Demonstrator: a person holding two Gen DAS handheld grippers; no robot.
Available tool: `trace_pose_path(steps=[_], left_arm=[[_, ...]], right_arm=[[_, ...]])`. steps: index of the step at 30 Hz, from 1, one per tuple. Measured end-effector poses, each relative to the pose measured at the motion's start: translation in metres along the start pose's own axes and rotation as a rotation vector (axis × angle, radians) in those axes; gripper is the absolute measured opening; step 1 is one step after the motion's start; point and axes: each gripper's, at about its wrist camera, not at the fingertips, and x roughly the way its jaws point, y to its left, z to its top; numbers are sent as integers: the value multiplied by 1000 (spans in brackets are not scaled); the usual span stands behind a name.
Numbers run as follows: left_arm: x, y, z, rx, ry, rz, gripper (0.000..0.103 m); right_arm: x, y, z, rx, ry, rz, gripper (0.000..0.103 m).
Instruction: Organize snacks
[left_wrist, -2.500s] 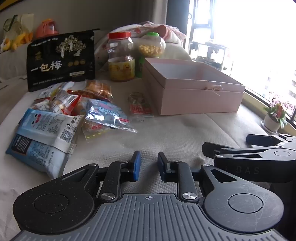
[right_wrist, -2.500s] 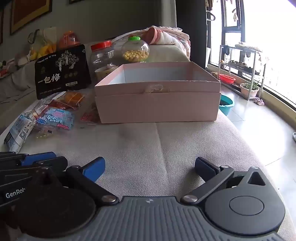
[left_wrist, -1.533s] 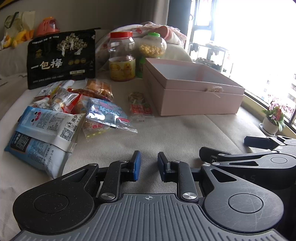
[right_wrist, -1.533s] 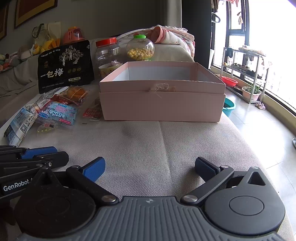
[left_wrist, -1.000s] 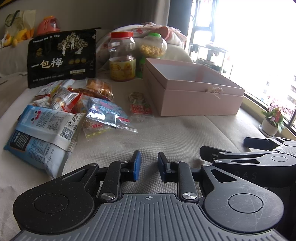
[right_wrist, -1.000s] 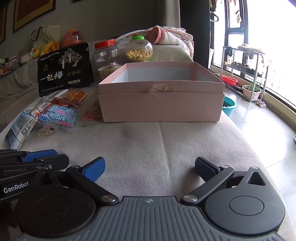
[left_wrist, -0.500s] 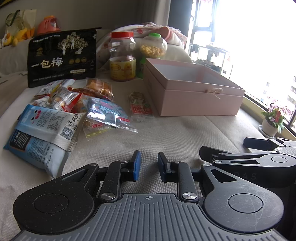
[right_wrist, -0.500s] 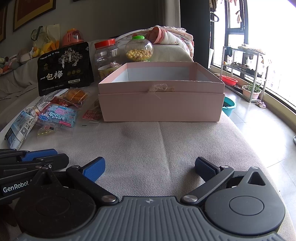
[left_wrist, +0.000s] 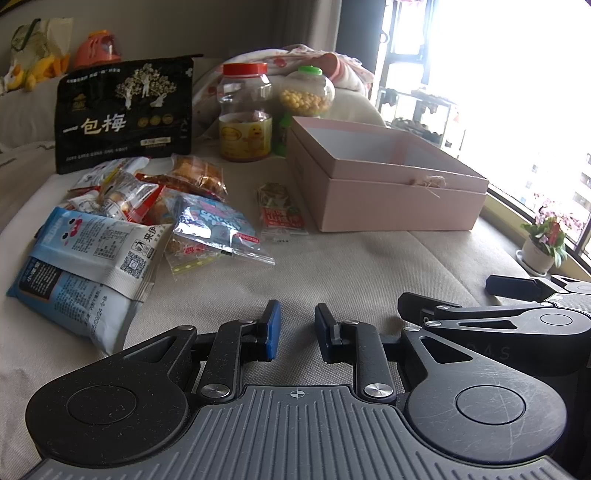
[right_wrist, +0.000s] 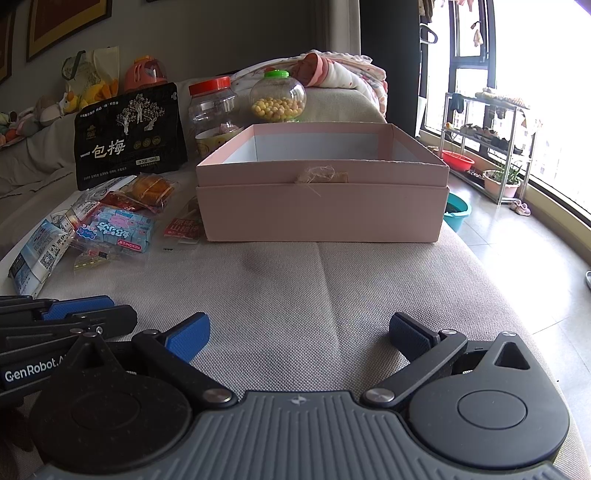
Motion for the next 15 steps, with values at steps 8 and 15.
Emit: trace_pose_path(steps=[8, 15], left_arm=[[0, -1, -2, -5, 0, -3, 25], [0, 3, 0, -13, -2, -7, 25]], right_arm=[[1, 0, 0, -2, 1, -2, 103], [1, 0, -1, -1, -1, 0, 103]])
